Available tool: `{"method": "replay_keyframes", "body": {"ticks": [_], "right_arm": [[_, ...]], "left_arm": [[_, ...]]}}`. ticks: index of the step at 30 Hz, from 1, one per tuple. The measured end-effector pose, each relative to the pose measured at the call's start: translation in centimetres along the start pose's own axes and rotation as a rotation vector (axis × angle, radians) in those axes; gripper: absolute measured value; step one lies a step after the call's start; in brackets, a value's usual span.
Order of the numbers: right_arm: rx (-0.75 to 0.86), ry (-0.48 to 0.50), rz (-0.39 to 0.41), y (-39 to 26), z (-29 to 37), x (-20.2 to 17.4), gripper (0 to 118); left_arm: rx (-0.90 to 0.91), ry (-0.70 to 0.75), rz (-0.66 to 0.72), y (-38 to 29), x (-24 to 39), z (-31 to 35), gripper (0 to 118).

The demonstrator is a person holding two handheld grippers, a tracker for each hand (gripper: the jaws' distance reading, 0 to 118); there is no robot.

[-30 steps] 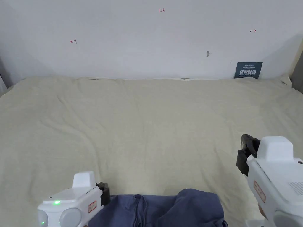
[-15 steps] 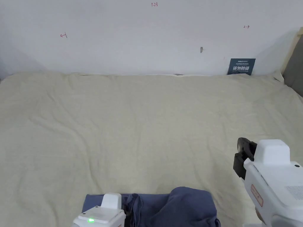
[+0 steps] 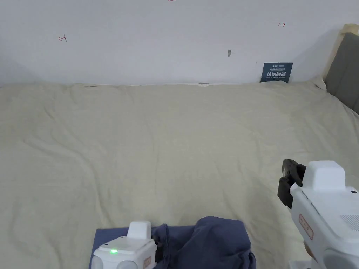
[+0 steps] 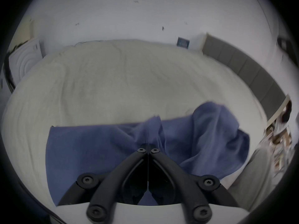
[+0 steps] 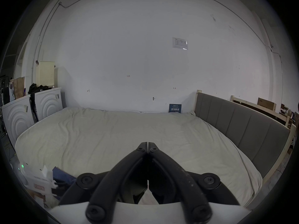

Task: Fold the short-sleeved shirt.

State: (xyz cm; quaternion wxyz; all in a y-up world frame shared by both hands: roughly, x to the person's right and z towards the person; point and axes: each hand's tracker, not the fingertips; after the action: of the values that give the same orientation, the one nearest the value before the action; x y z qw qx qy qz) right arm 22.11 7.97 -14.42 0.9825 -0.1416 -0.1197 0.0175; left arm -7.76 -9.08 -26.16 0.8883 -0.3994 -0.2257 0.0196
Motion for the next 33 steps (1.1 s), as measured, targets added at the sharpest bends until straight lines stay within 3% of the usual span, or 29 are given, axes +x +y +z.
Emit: {"method": "replay_keyframes", "body": {"ticks": [5, 8, 11, 12, 13, 14, 15, 16, 17, 22, 24, 27, 29, 31, 33], "right_arm": [[0.019, 0.023, 0.012, 0.9, 0.3, -1.2, 2], [0.023, 0.036, 0.01, 1.1, 0.3, -1.9, 2], [0.022, 0.047, 0.014, 0.9, -0.2, -2.1, 2], [0.021, 0.05, 0.015, 0.8, -0.3, -2.3, 2], [0.02, 0.053, 0.017, 0.8, -0.3, -2.4, 2], [0.017, 0.055, 0.019, 0.8, -0.4, -2.6, 2], [0.015, 0.056, 0.022, 0.6, -0.7, -2.6, 2], [0.009, 0.058, 0.026, 0.5, -0.8, -2.8, 2], [0.002, 0.057, 0.03, 0.5, -1.0, -2.9, 2], [-0.012, 0.055, 0.039, 0.2, -1.6, -3.3, 2], [-0.019, 0.046, 0.054, 0.1, -1.6, -3.4, 2], [-0.021, 0.044, 0.059, 0.0, -1.6, -3.3, 2], [-0.027, 0.036, 0.061, -0.1, -1.7, -2.9, 2], [-0.033, 0.029, 0.056, -0.3, -1.8, -2.7, 2], [-0.036, 0.024, 0.053, -0.4, -1.8, -2.4, 2]], "left_arm": [[0.05, -0.092, 0.096, 2.9, -4.5, 4.8, 0], [0.025, -0.156, 0.223, 3.7, -8.7, 6.9, 0], [0.026, -0.168, 0.266, 3.2, -12.3, 8.0, 7], [0.014, -0.165, 0.272, 3.0, -13.3, 8.1, 15], [-0.021, -0.18, 0.298, 2.7, -14.1, 8.3, 31], [-0.044, -0.196, 0.331, 2.4, -15.1, 8.2, 65], [-0.078, -0.223, 0.367, 2.1, -16.1, 7.9, 89], [-0.104, -0.224, 0.397, 1.7, -16.8, 7.7, 107], [-0.097, -0.218, 0.403, 1.3, -17.1, 7.5, 114], [-0.129, -0.243, 0.404, 0.2, -18.8, 5.8, 113], [-0.156, -0.269, 0.432, -0.2, -19.6, 4.7, 107], [-0.176, -0.298, 0.489, -1.0, -20.4, 3.4, 74], [-0.196, -0.277, 0.512, -1.5, -20.5, 2.4, 72], [-0.179, -0.261, 0.505, -1.9, -20.4, 2.3, 59], [-0.173, -0.243, 0.501, -2.1, -20.0, 2.1, 27]]}}
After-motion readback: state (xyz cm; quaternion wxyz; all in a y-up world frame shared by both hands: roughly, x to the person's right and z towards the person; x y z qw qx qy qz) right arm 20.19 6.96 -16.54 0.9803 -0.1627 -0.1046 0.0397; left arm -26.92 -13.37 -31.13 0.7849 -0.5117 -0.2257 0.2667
